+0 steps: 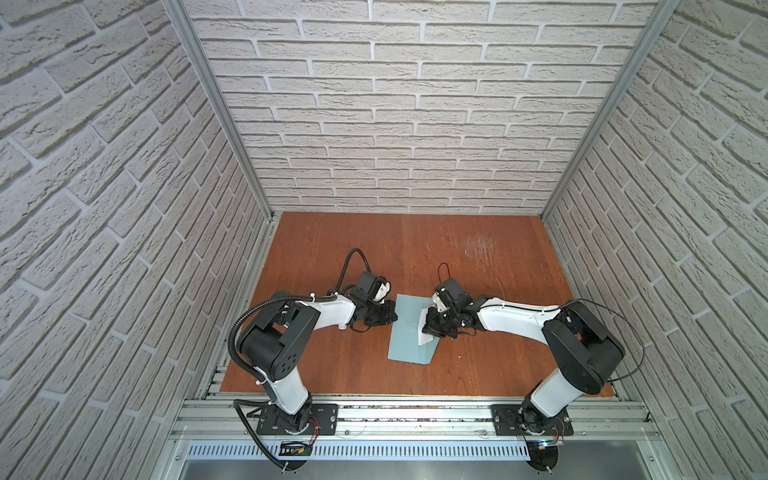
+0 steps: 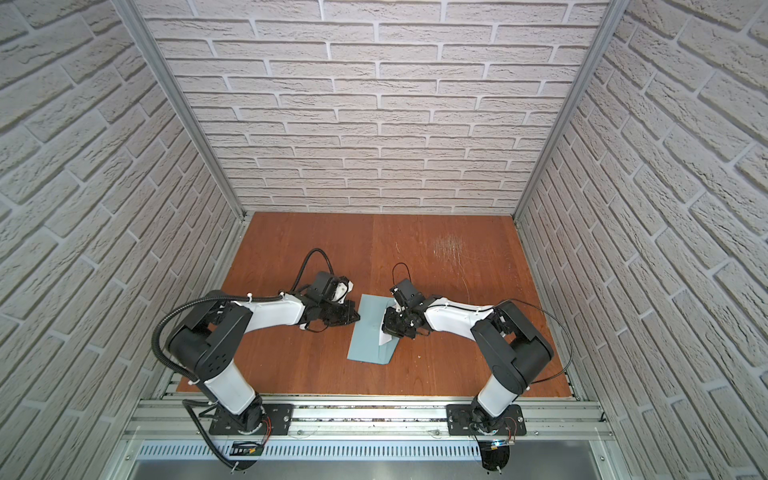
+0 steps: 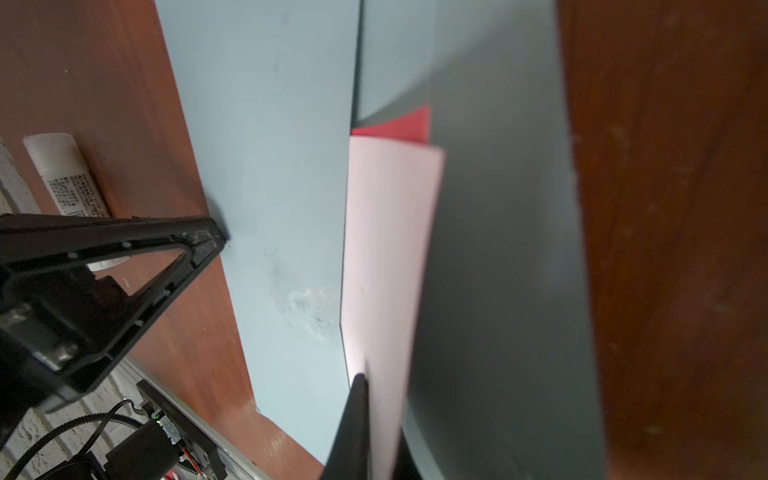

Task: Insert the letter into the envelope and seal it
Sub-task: 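Push the card into the envelope with the right gripper while the left holds the envelope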

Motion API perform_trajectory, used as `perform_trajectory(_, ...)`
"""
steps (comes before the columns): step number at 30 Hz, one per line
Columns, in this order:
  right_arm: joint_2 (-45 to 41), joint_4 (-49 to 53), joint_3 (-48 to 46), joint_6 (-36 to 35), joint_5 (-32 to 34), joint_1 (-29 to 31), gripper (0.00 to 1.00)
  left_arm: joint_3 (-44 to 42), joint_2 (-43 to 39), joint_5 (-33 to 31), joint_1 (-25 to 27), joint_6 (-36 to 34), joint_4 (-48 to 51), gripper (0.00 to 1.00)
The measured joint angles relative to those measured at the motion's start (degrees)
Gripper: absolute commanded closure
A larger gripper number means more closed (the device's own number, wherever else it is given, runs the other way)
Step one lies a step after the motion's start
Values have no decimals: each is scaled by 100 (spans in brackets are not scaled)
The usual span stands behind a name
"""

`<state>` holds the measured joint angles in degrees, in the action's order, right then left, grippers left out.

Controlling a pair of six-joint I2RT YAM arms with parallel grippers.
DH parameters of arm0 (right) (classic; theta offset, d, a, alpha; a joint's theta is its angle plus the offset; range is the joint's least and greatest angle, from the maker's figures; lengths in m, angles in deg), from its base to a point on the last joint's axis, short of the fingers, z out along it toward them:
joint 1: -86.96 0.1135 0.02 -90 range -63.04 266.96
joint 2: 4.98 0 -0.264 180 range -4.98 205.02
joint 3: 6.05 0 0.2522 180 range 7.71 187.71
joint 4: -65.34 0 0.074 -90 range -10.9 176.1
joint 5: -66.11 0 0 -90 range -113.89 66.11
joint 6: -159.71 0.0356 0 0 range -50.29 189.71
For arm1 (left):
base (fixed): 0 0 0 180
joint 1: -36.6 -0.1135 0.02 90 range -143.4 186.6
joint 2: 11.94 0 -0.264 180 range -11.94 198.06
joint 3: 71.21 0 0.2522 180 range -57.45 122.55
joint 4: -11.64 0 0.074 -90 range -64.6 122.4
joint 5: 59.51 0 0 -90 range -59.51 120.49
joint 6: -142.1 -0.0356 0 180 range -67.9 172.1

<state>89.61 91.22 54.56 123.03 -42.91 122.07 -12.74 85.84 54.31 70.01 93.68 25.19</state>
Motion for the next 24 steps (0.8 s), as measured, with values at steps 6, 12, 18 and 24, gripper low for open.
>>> perform_trajectory(6, 229, -339, -2, 94, -144, 35, 94, 7, 11, 35, 2, 2, -11, 100)
perform_trajectory(12, 186, -293, -2, 96, -133, 63, 79, 7, 11, 52, 2, 2, -13, 100)
perform_trajectory(18, -125, 157, 11, -15, 61, 70, 65, 4, 11, 50, 2, 22, -15, 100)
perform_trajectory(24, -413, 686, 133, -138, 315, 74, 60, 4, 11, 48, 15, 24, -15, 100)
